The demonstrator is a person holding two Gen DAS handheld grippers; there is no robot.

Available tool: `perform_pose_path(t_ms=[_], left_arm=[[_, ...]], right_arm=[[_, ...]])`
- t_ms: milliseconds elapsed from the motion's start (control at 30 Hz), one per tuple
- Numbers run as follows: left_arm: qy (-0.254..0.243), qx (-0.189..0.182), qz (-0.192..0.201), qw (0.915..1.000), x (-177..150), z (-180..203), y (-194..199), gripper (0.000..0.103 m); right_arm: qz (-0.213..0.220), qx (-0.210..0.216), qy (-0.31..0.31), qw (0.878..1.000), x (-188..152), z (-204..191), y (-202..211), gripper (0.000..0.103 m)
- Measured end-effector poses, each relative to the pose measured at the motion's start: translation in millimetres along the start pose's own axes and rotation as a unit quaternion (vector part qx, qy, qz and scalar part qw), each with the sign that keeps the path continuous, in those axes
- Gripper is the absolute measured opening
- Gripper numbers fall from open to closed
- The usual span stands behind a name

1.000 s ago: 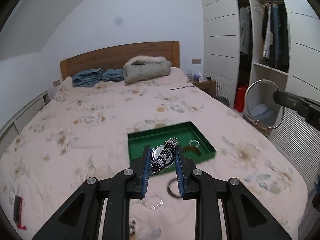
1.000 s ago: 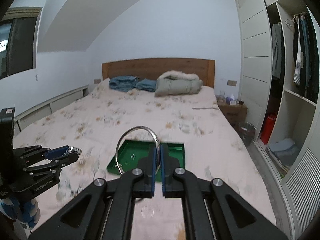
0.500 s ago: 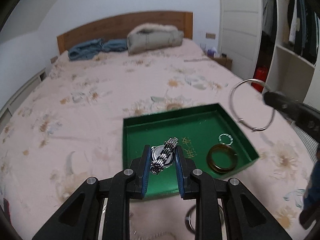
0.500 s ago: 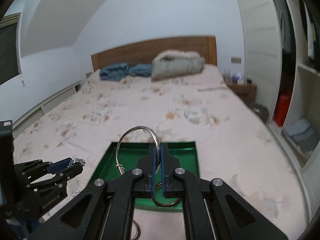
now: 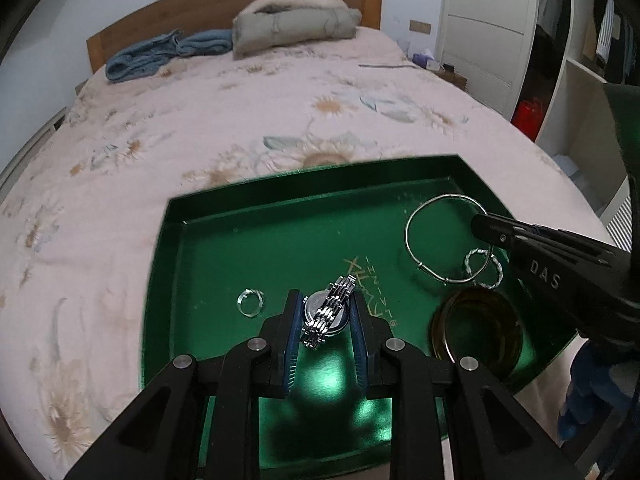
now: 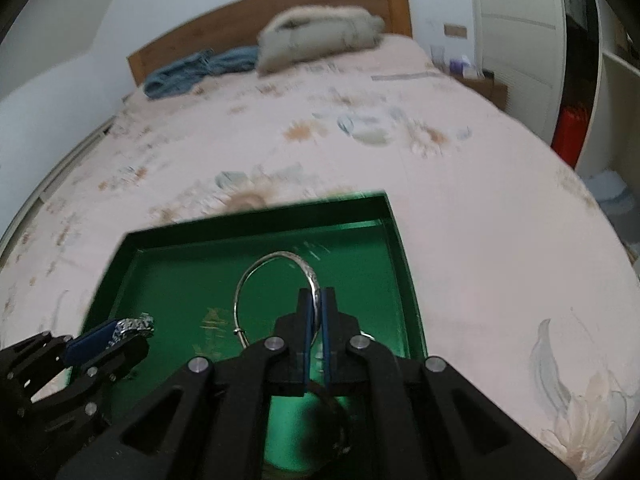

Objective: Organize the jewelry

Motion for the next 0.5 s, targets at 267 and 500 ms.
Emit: perform_pose_path(t_ms=[267,500], left_arm=[[0.016,0.0,-0.021,0.9996,-16.7,-6.9,-18.3,0.023],[0.012,0.005,-0.02,0.9997,-19.9,-7.9,-19.5,0.024]], right_arm=[[-0.03,-0.019,-0.006,0.999,-9.0,14.0,-20.9,0.004],[-0.042,-0.029,0.009,0.999,-12.2,12.0,-24.6,0.006]])
Point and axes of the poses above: each gripper's, at about its wrist camera, not at the fingertips, and y roughly against the way its jaws point, z to its right, x to its top, the point moved 6 cm from there along -y, roughly the way its jaws point, and after that the axes turned 4 degrees about -z, right-handed, at the moved point
